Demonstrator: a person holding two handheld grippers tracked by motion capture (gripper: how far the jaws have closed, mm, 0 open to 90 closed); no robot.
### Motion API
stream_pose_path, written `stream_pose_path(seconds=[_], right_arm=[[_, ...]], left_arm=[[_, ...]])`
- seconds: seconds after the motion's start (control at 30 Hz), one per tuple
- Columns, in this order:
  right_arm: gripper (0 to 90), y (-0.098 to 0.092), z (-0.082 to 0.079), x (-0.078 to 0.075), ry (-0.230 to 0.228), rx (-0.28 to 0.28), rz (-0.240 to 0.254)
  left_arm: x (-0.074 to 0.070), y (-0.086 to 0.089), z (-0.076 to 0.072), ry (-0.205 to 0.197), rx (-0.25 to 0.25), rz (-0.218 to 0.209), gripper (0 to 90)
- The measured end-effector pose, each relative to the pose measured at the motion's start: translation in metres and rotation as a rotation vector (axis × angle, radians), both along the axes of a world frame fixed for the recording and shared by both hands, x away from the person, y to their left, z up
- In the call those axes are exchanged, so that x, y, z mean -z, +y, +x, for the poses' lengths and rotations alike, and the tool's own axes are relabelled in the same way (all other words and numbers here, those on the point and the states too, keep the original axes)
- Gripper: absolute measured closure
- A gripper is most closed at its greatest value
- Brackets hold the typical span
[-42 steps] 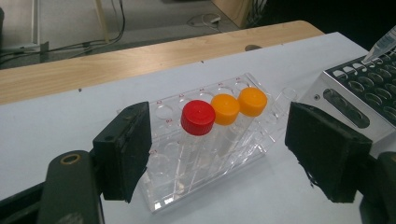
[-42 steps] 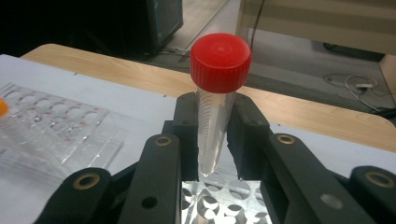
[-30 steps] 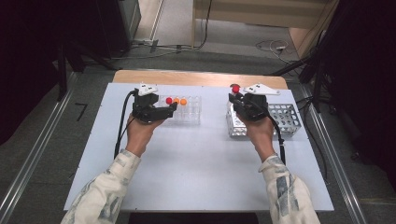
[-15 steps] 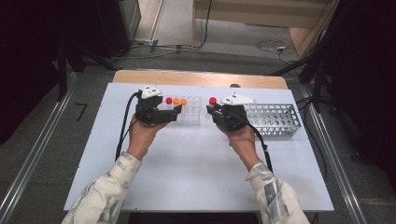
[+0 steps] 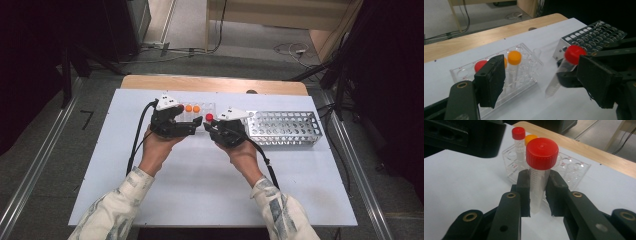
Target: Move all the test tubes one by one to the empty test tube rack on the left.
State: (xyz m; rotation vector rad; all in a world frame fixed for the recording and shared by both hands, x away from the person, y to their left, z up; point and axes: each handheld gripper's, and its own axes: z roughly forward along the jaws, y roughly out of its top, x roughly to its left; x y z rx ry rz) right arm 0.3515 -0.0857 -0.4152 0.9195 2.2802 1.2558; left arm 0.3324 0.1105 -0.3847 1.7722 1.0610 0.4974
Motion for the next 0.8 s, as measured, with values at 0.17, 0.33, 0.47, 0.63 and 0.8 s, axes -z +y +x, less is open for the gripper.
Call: stream_pose_path(seconds=[0.17,0.33,0.47,0.63,0.8], right_arm=[[71.6,0.01,0.0,0.006,0.018,-0.017,-0.013],[71.6,0.016,-0.002,0.008,0.019,-0.034,-0.014],[71.6,0.019,-0.004,0.007,0.019,-0.04,-0.011],[71.6,0.019,-0.005,0.007,0.022,-0.042,-0.005],[71.5,0.019,-0.004,0.007,0.026,-0.044,-0.007]], left_arm=[[0.002,-0.006,-0.001,-0.007,0.042,0.019,36.3],[0.007,-0.011,-0.001,-0.001,0.074,0.035,48.8],[0.008,-0.012,-0.002,-0.002,0.086,0.044,57.9],[0.01,-0.012,-0.002,-0.004,0.083,0.064,64.4],[0.011,-0.013,-0.001,-0.005,0.084,0.071,68.9]])
